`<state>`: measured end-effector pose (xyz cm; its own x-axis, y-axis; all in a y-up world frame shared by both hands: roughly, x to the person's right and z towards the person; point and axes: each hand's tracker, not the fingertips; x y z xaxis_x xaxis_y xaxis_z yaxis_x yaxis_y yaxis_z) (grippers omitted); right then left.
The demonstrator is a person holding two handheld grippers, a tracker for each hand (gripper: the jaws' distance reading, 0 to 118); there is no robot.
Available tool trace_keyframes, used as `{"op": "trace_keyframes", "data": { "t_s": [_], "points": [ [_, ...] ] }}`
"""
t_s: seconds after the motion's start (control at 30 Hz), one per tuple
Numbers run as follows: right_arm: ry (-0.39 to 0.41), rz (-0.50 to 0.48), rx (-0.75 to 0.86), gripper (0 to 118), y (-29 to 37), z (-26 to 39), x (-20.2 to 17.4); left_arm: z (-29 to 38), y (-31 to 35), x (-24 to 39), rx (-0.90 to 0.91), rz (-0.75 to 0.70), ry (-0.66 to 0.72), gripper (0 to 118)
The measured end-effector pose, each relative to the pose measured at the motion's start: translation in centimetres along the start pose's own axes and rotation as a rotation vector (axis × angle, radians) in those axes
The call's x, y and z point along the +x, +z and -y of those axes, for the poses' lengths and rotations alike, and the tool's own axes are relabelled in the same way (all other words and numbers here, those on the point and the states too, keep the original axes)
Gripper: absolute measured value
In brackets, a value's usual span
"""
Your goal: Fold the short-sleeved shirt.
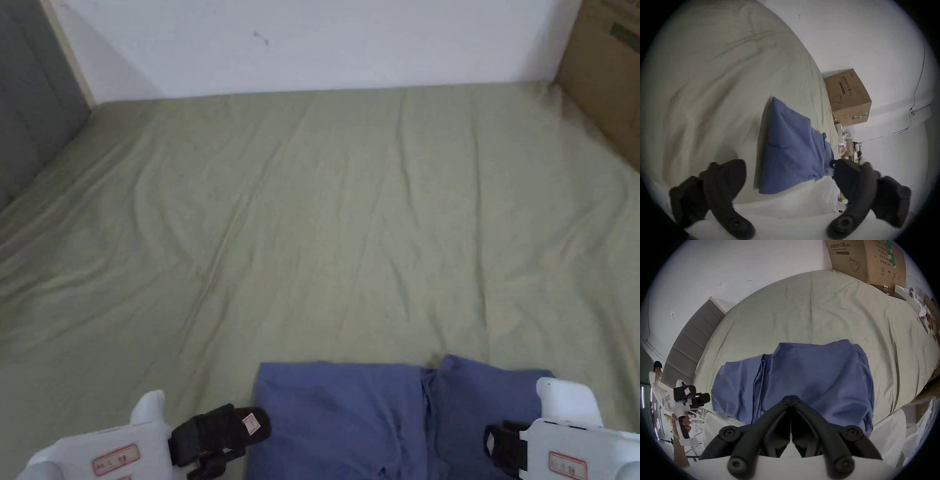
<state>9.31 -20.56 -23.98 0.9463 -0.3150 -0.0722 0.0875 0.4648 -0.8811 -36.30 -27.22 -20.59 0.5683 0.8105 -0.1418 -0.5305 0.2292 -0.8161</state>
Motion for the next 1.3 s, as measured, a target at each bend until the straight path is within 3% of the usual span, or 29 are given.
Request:
{"op": "trace_keyframes", "data": {
  "t_s": [0.2,0.23,0.27,0.3,0.33,0.37,0.67,1.0,1.13,1.3],
  "points": [
    [0.031,0.013,-0.010,0,-0.4,-0.2,-0.9,-0.2,-4.4,-1.2,-0.058,0.151,0.093,114],
    [0.033,0.018,-0.012,0,-0.5,-0.3,-0.9,-0.3,-4.9,-1.2,-0.068,0.174,0.114,90],
    [0.035,0.023,-0.017,0,-0.6,-0.3,-1.0,-0.4,-5.2,-1.2,-0.057,0.190,0.133,47],
    [0.034,0.033,-0.028,0,-0.7,-0.2,-1.0,-0.7,-5.4,-1.4,-0.054,0.180,0.133,47],
    [0.033,0.043,-0.038,0,-0.7,-0.2,-1.1,-0.8,-5.7,-1.5,-0.060,0.094,0.119,27],
    [0.033,0.046,-0.039,0,-0.7,-0.1,-1.1,-0.9,-6.0,-1.6,-0.072,0.040,0.100,16],
    [0.030,0.057,-0.060,0,-1.3,0.3,-1.7,-3.9,-1.3,-3.7,-0.020,0.104,0.109,15],
    [0.022,0.033,-0.052,0,-1.2,0.3,-1.9,-6.1,8.2,-6.6,0.048,-0.096,0.101,15],
    [0.011,0.027,-0.054,0,-1.1,0.4,-1.9,-5.4,8.3,-4.2,0.069,-0.118,0.075,15],
    [0.015,0.023,-0.042,0,-0.5,0.5,-1.1,-5.2,8.1,2.1,0.091,-0.072,-0.073,15]
  ]
}}
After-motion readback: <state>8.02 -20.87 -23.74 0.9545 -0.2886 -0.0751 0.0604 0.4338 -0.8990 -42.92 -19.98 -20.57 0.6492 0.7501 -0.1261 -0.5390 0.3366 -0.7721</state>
